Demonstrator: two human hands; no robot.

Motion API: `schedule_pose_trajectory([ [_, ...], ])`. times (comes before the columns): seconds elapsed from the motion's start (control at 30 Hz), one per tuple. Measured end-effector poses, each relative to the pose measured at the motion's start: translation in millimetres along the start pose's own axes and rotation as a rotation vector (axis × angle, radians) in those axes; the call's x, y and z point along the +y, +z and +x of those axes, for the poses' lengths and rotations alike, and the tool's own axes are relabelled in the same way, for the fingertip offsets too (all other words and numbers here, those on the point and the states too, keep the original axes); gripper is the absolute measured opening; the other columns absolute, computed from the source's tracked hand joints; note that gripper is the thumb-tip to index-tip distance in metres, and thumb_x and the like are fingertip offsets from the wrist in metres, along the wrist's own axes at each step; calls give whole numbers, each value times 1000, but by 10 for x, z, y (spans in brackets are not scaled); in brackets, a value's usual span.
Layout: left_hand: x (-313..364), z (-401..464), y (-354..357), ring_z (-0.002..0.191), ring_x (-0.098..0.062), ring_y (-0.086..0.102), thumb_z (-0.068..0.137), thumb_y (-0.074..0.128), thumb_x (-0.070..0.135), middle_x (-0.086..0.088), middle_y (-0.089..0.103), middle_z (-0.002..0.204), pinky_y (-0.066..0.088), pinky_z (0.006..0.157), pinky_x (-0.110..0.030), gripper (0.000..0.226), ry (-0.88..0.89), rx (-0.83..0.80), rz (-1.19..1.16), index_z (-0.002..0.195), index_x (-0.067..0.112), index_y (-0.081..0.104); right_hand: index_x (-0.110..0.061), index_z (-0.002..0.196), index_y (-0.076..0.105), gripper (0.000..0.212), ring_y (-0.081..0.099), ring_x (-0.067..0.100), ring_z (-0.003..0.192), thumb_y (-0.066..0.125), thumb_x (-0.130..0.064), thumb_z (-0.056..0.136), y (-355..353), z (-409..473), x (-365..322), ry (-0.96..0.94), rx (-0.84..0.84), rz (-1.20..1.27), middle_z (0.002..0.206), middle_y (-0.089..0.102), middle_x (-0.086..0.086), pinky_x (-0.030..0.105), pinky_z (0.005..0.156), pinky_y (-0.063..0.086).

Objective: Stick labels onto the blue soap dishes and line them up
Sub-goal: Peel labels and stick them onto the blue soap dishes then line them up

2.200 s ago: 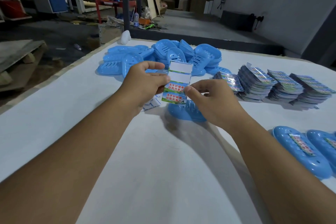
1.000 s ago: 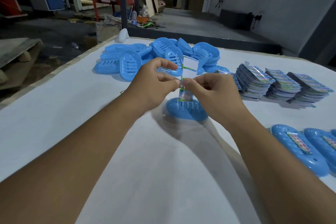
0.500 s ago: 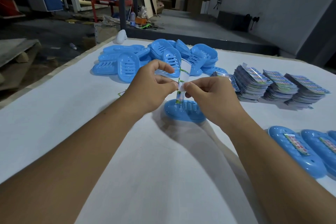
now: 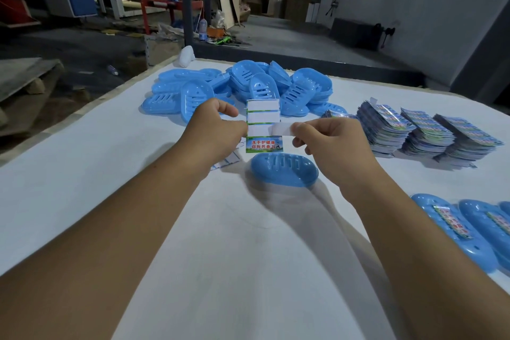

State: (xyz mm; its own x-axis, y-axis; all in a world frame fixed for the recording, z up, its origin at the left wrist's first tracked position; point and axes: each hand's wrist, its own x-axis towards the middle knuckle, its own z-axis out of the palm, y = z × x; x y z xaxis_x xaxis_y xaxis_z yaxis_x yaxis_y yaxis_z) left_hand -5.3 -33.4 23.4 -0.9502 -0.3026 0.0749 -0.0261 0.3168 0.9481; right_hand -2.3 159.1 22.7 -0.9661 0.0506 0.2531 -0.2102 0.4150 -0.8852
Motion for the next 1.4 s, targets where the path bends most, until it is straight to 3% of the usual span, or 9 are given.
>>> schedule_pose_trajectory([
  [0.17,-28,14,-33,80,-20,62,86,64,18,-7,68,100,50,64,-32,22,-30,-12,77,96,32,50,-20,65,76,26,48,12,55,69,-32,86,0,-10,-23,31,-5,0,73,71,15,30,60,42],
  [0.33,-36,21,-60,73,-12,53,88,58,16,0,57,94,34,53,-29,31,-19,-22,201,112,29,45,-23,57,74,27,45,10,53,70,-32,82,-33,-6,-37,77,10,-4,56,59,-2,20,48,38],
  [0.47,-10,40,-99,72,-9,51,90,60,19,5,52,92,33,51,-29,30,-24,-22,309,112,29,43,-20,59,75,26,47,8,53,71,-34,80,-32,-16,-42,119,0,6,61,64,-2,28,56,41],
  [0.67,-36,64,-212,74,-8,47,90,57,13,3,49,94,31,54,-28,29,-8,-16,448,113,23,43,-23,55,75,26,47,3,49,71,-31,80,-78,6,-48,159,22,86,61,68,-8,23,55,40],
  [0.83,-42,57,-316,83,-18,52,89,63,12,2,51,89,34,56,-29,28,36,16,713,113,18,49,-27,65,78,15,47,3,49,73,-34,78,-65,-8,-42,151,10,81,63,70,-8,24,55,41],
  [1.03,-81,40,-351,85,-24,58,87,66,10,-9,62,98,39,62,-31,21,112,101,983,108,13,61,-29,66,78,13,48,4,50,73,-37,75,-24,-15,-30,125,-6,11,63,71,-9,25,54,43],
  [1.13,-48,27,-299,89,-24,63,89,68,13,-5,69,96,44,69,-31,14,210,136,858,101,17,72,-21,67,77,18,48,2,48,74,-35,77,7,-4,-14,111,9,-22,63,71,-6,26,55,44],
  [1.27,71,-91,-112,72,-9,68,84,75,30,1,74,74,52,61,-28,12,235,-52,382,78,20,79,-10,71,72,25,43,9,48,71,-35,76,53,-12,10,21,43,-128,69,69,11,25,51,40],
  [1.4,97,-202,53,52,8,58,82,79,43,21,69,63,39,52,-21,17,182,-190,169,73,29,78,-13,67,71,24,41,9,47,70,-36,76,79,-50,6,-114,48,-186,57,61,9,26,51,39],
])
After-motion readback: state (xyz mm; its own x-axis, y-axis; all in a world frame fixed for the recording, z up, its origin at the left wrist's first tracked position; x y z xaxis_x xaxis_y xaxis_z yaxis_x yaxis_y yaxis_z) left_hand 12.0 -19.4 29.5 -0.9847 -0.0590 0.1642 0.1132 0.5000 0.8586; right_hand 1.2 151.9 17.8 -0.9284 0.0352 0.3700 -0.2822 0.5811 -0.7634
